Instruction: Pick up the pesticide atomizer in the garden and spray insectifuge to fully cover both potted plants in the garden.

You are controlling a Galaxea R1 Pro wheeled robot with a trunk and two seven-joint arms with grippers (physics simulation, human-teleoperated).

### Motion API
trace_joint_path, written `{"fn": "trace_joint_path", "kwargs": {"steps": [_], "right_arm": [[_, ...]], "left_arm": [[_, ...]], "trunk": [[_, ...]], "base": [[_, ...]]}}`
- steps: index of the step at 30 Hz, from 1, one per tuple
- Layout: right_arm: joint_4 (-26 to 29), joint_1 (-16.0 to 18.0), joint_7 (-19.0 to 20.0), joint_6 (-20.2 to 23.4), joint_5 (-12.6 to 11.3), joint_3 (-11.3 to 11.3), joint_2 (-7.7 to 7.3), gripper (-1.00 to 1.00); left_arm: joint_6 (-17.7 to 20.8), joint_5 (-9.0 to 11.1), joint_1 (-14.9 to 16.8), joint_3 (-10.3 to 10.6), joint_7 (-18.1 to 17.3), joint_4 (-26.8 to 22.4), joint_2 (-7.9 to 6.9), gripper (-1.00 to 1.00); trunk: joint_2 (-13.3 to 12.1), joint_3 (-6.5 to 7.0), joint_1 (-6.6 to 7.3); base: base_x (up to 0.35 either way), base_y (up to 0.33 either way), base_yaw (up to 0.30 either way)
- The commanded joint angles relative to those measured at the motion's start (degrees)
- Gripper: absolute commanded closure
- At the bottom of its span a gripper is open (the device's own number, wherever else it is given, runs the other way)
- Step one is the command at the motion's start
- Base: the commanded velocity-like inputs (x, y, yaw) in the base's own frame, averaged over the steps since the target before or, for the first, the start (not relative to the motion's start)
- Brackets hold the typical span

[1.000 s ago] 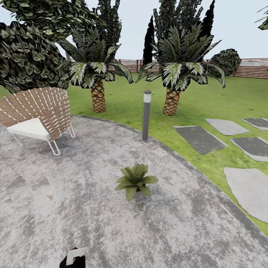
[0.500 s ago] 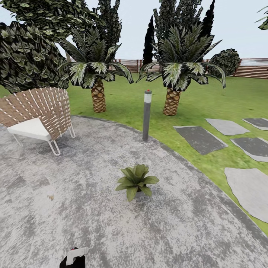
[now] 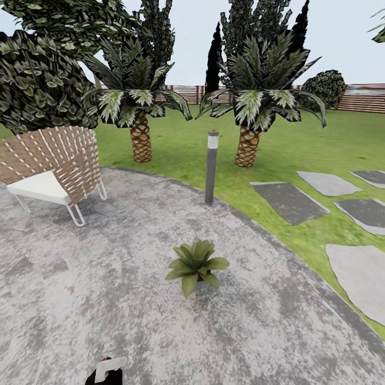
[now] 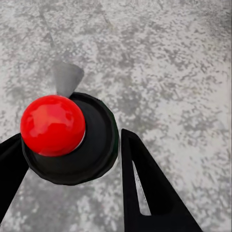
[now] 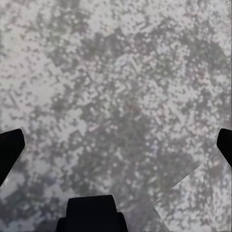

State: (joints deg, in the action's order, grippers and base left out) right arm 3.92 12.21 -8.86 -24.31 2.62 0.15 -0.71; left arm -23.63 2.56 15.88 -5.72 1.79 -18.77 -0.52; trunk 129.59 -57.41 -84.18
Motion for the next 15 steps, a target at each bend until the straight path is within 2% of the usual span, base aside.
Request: {"fn": "trace_joint_path", "kwargs": {"steps": [1, 15], "right_arm": [[0.0, 0.0, -0.3, -0.1, 0.3, 0.0, 0.0, -1.0], [0.0, 0.0, -0.3, -0.1, 0.3, 0.0, 0.0, -1.0]], "left_arm": [[-0.2, 0.3, 0.0, 0.1, 0.1, 0.0, -0.01, 1.0], [-0.2, 0.3, 0.0, 0.0, 0.1, 0.1, -0.01, 1.0]], "trunk": [[0.0, -0.05, -0.02], [0.0, -0.05, -0.02]], "base": [[0.319, 0.051, 0.0], [0.323, 0.131, 0.0]]}}
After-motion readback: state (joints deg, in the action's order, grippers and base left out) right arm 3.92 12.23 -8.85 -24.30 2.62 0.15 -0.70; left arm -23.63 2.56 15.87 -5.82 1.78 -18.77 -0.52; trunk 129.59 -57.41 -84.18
